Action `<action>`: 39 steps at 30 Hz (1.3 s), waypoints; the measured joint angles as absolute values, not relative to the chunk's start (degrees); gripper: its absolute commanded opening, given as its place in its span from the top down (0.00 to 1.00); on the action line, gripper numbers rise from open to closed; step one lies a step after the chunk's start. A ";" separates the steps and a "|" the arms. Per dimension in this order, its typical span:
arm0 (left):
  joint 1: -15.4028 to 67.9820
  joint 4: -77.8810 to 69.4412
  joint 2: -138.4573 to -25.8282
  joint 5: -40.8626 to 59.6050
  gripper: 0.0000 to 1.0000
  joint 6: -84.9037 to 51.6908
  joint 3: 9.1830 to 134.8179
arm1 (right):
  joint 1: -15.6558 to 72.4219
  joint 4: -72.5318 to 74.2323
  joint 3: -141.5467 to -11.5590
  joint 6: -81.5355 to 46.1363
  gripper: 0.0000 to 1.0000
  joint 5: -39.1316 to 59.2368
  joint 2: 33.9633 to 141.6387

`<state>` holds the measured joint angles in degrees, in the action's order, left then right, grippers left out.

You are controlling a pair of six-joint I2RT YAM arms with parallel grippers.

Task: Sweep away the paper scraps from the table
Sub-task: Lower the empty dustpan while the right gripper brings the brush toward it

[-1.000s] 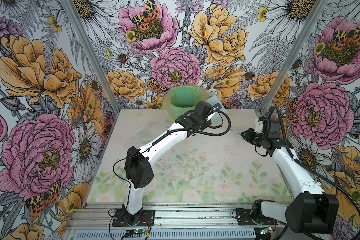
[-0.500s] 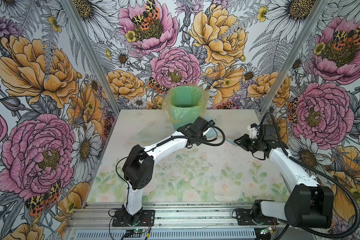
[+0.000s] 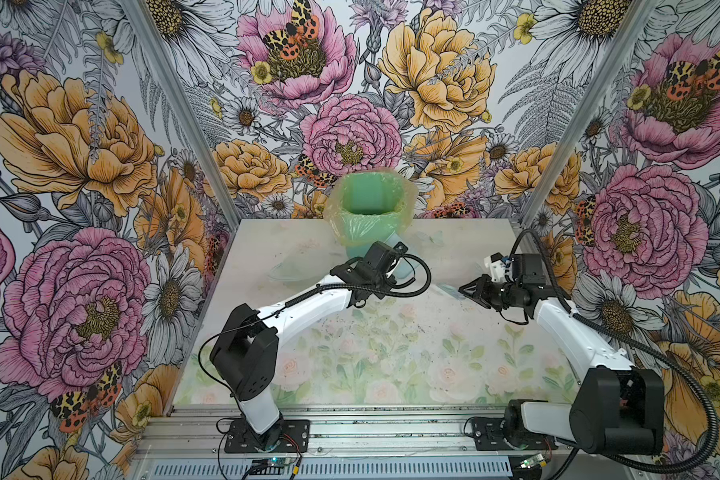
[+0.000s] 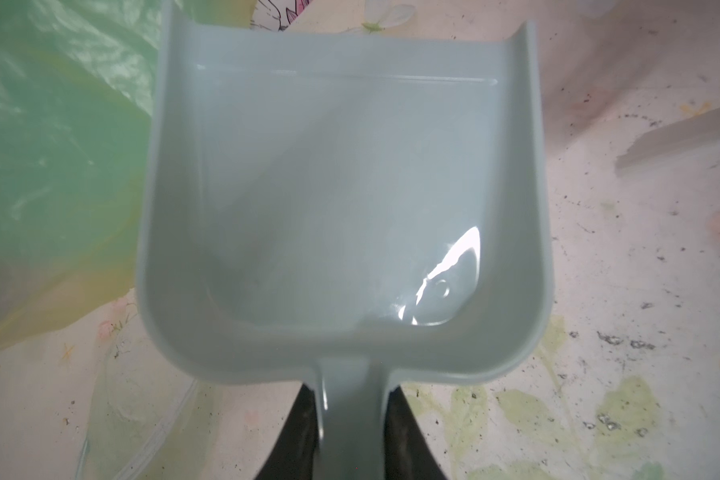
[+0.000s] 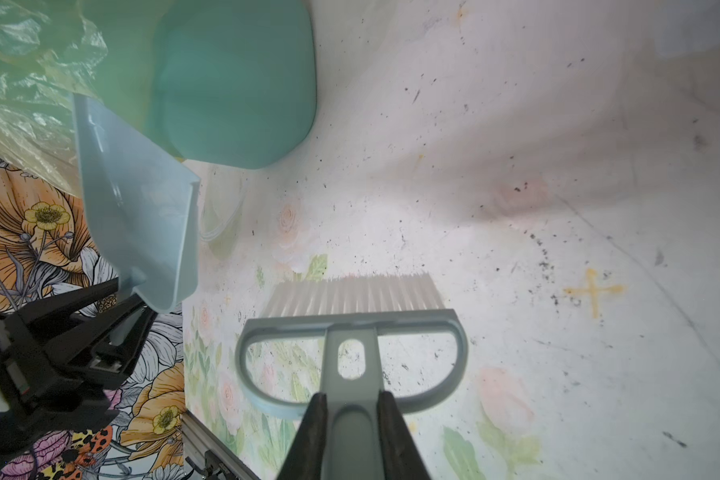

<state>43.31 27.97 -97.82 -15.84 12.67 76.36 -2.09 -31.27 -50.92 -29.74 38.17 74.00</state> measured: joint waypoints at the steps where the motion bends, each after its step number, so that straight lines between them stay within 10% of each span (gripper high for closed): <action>1: 43.24 27.94 -97.82 -15.86 1.00 12.38 75.44 | -1.74 -31.27 -50.81 -29.63 0.98 38.41 74.02; 39: 34.37 25.91 -90.87 -19.25 1.00 -4.62 56.36 | 12.19 -28.86 -59.18 -28.88 0.98 43.00 89.95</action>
<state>34.37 25.91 -90.87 -19.25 -4.62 56.36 12.19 -28.86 -59.18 -28.88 43.00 89.95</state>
